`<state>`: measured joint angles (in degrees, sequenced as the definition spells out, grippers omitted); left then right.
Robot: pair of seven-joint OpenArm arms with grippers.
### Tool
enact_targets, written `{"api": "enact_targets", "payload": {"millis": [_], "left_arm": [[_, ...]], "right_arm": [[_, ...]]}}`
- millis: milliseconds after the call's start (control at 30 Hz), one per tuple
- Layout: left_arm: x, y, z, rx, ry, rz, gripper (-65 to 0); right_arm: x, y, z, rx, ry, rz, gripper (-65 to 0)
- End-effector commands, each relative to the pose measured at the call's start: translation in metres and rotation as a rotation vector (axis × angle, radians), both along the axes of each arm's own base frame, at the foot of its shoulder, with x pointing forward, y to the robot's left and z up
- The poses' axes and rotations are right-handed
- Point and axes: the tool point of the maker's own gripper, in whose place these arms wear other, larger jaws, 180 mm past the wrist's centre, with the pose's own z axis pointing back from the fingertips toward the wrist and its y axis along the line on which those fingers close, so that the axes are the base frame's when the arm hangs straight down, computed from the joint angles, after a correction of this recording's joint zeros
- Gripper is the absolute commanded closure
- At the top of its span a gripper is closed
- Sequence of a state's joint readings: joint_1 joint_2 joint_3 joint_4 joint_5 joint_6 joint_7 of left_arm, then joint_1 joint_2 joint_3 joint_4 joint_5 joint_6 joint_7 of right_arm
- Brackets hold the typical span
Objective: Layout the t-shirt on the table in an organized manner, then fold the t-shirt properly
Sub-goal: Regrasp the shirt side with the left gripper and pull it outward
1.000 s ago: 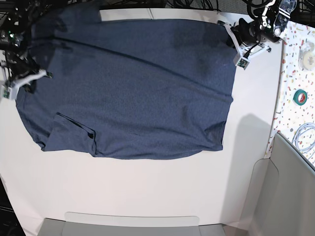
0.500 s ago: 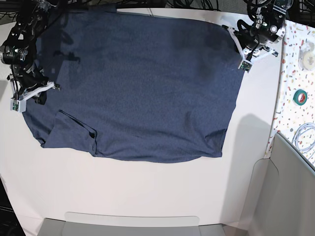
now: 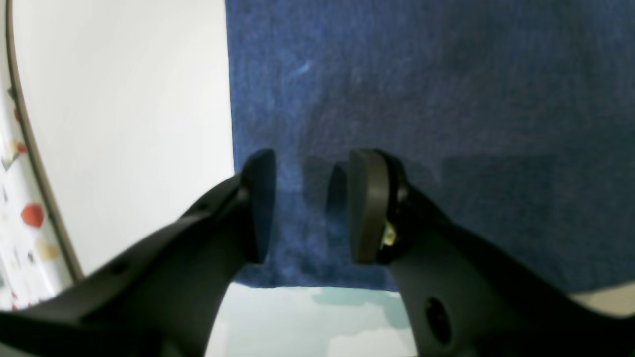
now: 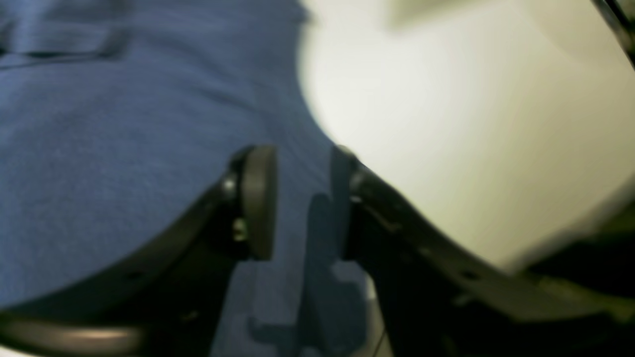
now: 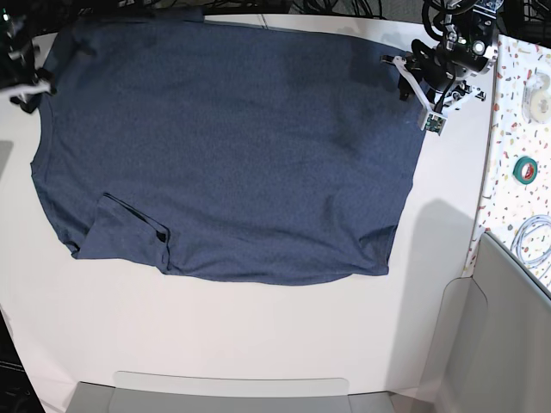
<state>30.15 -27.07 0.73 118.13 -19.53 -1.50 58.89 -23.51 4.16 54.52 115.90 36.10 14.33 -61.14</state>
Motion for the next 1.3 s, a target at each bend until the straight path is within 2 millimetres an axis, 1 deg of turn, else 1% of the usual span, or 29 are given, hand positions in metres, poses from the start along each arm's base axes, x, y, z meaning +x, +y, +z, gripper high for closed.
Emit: {"api": "enact_targets", "payload": {"millis": [0, 100, 133, 200, 333, 467, 500, 567, 600, 633, 700, 767, 800, 833, 900, 967, 1033, 1100, 1167, 1200, 1267], "left_arm": [[0.008, 0.008, 0.010, 0.025, -0.047, 0.014, -25.3], [0.019, 0.012, 0.017, 0.011, -0.111, 0.048, -25.6], [0.021, 0.013, 0.019, 0.010, -0.121, 0.054, -25.6], [0.024, 0.012, 0.021, 0.008, -0.139, 0.051, -25.6], [0.029, 0.011, 0.024, -0.007, -0.172, 0.069, -25.5], [0.041, 0.021, 0.038, -0.001, -0.267, 0.089, -24.5], [0.045, 0.023, 0.043, -0.001, -0.302, 0.090, -22.1], [0.055, 0.027, 0.055, -0.004, -0.378, 0.095, -13.7], [0.059, 0.027, 0.061, -0.020, -0.409, 0.103, -7.7], [0.063, 0.029, 0.067, -0.041, -0.439, 0.117, -0.9], [0.075, 0.030, 0.080, -0.092, -0.490, 0.142, 0.0], [0.089, 0.028, 0.092, -0.159, -0.536, 0.163, -1.9], [0.096, 0.022, 0.097, -0.193, -0.553, 0.161, -2.8], [0.101, 0.015, 0.097, -0.223, -0.546, 0.152, -2.8], [0.107, -0.003, 0.089, -0.260, -0.497, 0.118, -2.8], [0.125, -0.024, 0.084, -0.286, -0.448, 0.068, -2.7], [0.140, -0.044, 0.074, -0.317, -0.381, 0.039, -2.7], [0.152, -0.059, 0.060, -0.340, -0.297, 0.029, -2.7], [0.159, -0.067, 0.048, -0.352, -0.231, 0.028, -2.7], [0.163, -0.071, 0.042, -0.358, -0.205, 0.031, -2.7], [0.170, -0.074, 0.030, -0.368, -0.162, 0.042, -2.7]], "right_arm": [[-0.005, -0.003, 0.009, -0.009, -0.030, -0.002, -21.6], [-0.029, -0.006, 0.010, 0.036, -0.034, -0.036, -21.4], [-0.034, -0.004, 0.009, 0.058, -0.041, -0.042, -21.4], [-0.035, -0.001, 0.013, 0.087, -0.071, -0.043, -21.5], [-0.025, 0.006, 0.019, 0.134, -0.131, -0.018, -21.5], [-0.005, 0.008, 0.028, 0.147, -0.208, -0.017, -21.0], [0.002, 0.009, 0.031, 0.149, -0.231, -0.015, -18.2], [0.018, 0.010, 0.039, 0.150, -0.276, 0.000, -5.2], [0.027, 0.012, 0.041, 0.155, -0.292, 0.003, 0.0], [0.035, 0.012, 0.042, 0.159, -0.297, 0.000, 0.0], [0.052, 0.014, 0.045, 0.162, -0.295, 0.004, 0.0], [0.065, 0.016, 0.042, 0.143, -0.271, -0.002, 0.0], [0.069, 0.016, 0.037, 0.126, -0.249, -0.005, 0.0], [0.074, 0.016, 0.033, 0.108, -0.227, -0.005, 0.0], [0.081, 0.011, 0.022, 0.076, -0.181, -0.020, 0.0], [0.089, 0.003, 0.013, 0.039, -0.136, -0.044, 0.0], [0.093, -0.004, 0.005, 0.022, -0.104, -0.074, 0.0], [0.096, -0.008, -0.001, 0.013, -0.079, -0.099, 0.0], [0.096, -0.007, -0.003, -0.004, -0.060, -0.096, 0.0], [0.099, -0.002, -0.005, -0.010, -0.047, -0.078, 0.0], [0.095, 0.006, -0.016, -0.026, 0.016, -0.048, 0.0]]}}
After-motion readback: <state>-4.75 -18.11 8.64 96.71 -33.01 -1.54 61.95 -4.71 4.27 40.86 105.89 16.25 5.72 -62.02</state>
